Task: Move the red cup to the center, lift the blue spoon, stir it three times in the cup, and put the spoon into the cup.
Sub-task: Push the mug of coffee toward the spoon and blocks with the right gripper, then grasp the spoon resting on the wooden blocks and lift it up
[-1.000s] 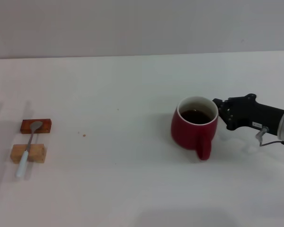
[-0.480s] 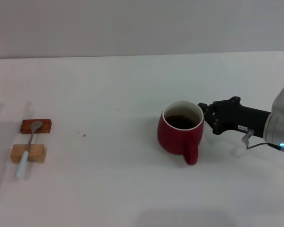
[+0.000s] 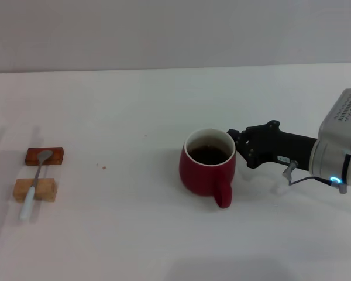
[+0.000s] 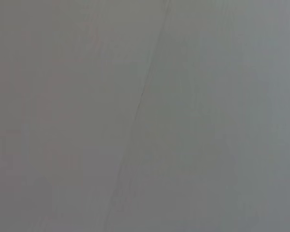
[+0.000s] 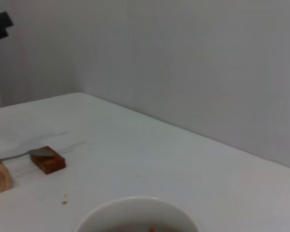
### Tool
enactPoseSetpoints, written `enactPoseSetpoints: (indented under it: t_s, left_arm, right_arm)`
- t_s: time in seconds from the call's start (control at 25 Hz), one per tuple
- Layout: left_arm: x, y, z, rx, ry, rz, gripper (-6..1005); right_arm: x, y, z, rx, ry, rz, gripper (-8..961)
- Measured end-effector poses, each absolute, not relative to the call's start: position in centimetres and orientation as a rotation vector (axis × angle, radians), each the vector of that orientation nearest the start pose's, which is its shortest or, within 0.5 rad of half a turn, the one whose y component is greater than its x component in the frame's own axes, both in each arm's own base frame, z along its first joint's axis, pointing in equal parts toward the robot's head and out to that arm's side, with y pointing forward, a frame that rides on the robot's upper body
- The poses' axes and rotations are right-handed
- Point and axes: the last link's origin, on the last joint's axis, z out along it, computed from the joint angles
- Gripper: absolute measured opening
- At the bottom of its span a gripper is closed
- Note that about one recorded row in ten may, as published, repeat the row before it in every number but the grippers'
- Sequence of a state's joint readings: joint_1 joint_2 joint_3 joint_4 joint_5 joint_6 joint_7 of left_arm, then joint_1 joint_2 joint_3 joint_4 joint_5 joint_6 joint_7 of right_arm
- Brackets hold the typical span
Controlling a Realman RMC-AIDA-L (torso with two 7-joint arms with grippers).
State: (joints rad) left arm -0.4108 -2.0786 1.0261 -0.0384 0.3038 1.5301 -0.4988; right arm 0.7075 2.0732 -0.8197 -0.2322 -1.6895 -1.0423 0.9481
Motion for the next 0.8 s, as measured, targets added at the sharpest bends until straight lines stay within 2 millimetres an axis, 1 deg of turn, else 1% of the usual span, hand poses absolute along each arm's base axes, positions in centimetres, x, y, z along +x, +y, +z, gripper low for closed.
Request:
enactPoseSetpoints:
  t_s: [0.28,0.32,0.36,0.4,0.44,0.48,0.56,0.6,0.64,0.68,0.72,0.76,0.8]
  left_arm:
    - [-34.4,29.2,3.5,-1.359,-0.604,-1.05,792]
    - [-34.4,29.1,3.4,-1.366,-0.606,-1.051,792]
    - [-34.4,29.1,3.4,-1.366,-0.606,-1.051,792]
    - [-34.4,28.9,3.3,-1.38,-0.605,-1.053,791]
    - [-34.4,28.8,3.3,-1.388,-0.602,-1.054,791]
    - [-34.4,28.8,3.3,-1.388,-0.602,-1.054,791]
    - [-34.5,28.5,3.4,-1.395,-0.595,-1.057,791]
    - [-34.5,28.3,3.4,-1.396,-0.59,-1.06,791]
    - [-34.5,28.3,3.4,-1.396,-0.59,-1.06,791]
    - [-34.5,28.1,3.4,-1.397,-0.589,-1.062,791]
    - [-34.6,27.8,3.3,-1.403,-0.592,-1.062,790]
    - [-34.6,27.8,3.3,-1.403,-0.592,-1.062,790]
    - [-34.6,27.6,3.0,-1.415,-0.595,-1.06,790]
  right_arm:
    - [25.6,37.9,-6.6,-2.512,0.472,0.534,40]
    - [25.7,38.1,-6.3,-2.472,0.487,0.561,45]
    - [25.7,38.1,-6.3,-2.472,0.487,0.561,50]
    - [26.1,38.2,-5.5,-2.393,0.503,0.608,54]
    - [26.4,38.3,-5.0,-2.35,0.51,0.629,59]
    - [26.4,38.3,-5.0,-2.35,0.51,0.629,63]
    - [27.3,38.3,-3.7,-2.232,0.516,0.676,73]
    - [28.2,38.3,-2.2,-2.105,0.514,0.714,77]
    - [28.2,38.3,-2.2,-2.105,0.514,0.714,82]
    - [28.7,38.3,-1.4,-2.04,0.508,0.732,86]
    - [29.7,38.2,0.5,-1.893,0.507,0.767,91]
    - [29.7,38.2,0.5,-1.893,0.507,0.767,96]
    - [30.1,38.2,1.5,-1.822,0.514,0.782,100]
